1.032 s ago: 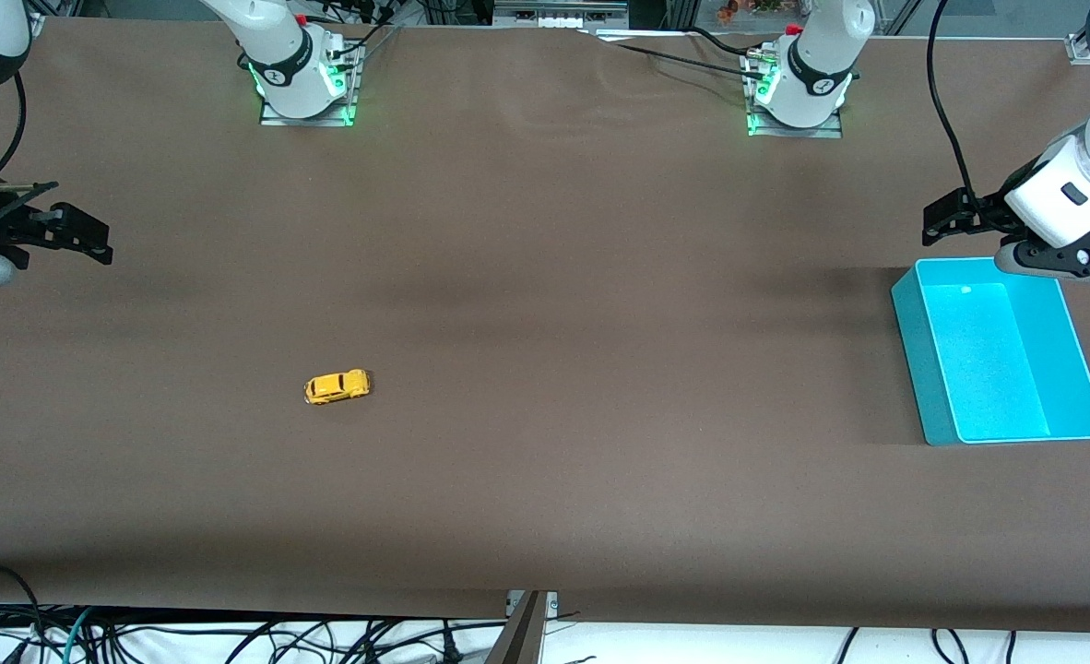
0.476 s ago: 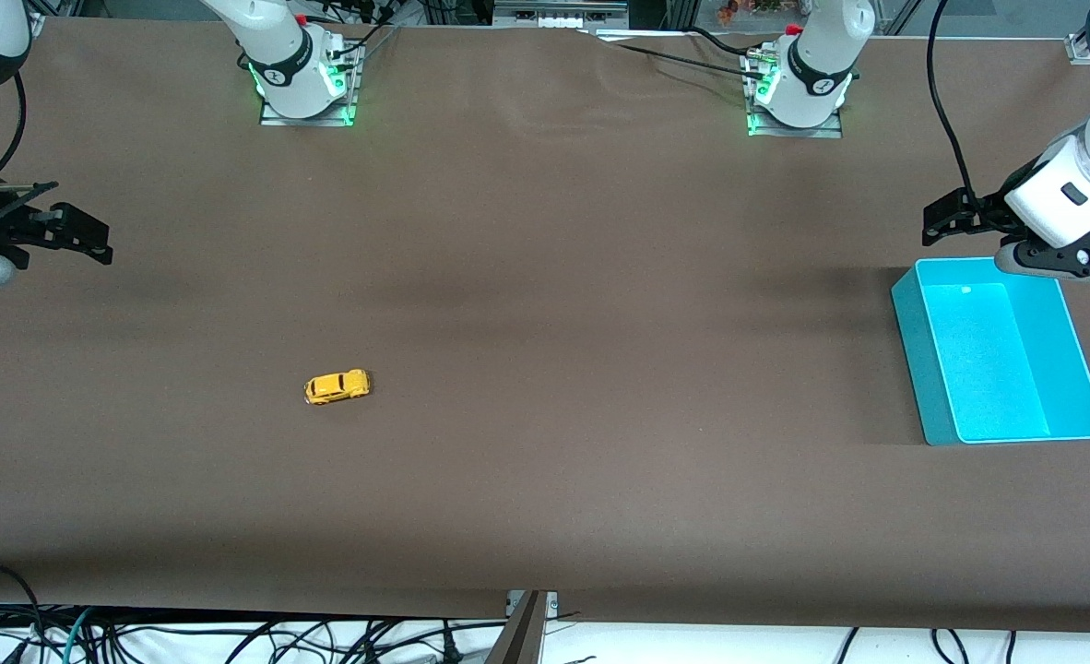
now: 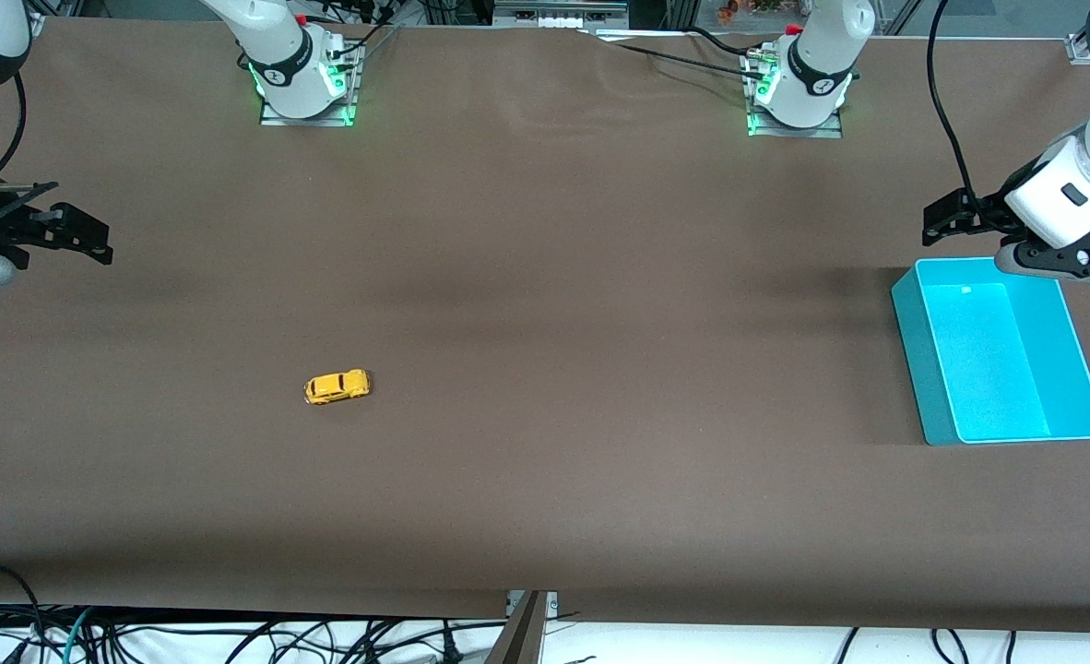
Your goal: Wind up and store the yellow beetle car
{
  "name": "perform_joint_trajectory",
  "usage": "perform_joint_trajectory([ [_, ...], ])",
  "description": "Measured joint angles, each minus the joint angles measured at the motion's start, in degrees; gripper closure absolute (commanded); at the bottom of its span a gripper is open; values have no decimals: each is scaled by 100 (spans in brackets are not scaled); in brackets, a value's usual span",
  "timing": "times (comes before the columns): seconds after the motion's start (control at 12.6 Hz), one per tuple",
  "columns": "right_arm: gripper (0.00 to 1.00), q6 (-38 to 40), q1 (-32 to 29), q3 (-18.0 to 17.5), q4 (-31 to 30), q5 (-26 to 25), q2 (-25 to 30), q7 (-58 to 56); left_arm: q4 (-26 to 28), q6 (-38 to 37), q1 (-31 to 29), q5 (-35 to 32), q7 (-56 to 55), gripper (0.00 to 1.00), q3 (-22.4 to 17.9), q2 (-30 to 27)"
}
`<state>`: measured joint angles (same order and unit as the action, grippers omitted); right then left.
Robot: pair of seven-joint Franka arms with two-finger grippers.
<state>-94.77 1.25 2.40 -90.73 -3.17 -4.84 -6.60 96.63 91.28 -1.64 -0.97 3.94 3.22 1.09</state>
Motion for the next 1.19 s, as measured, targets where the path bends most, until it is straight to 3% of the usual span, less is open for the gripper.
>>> perform_joint_trajectory([
  [0.56, 1, 608, 301, -112, -12, 248, -454, -179, 1, 0, 0, 0, 0, 0, -6, 0],
  [0.79, 1, 487, 580, -152, -42, 248, -884, -1870, 3, 0, -4, 0, 0, 0, -51, 0],
  [1.19, 1, -640, 738, -156, -66, 248, -1872, -5053, 20, 0, -5, 0, -1, 0, -64, 1],
])
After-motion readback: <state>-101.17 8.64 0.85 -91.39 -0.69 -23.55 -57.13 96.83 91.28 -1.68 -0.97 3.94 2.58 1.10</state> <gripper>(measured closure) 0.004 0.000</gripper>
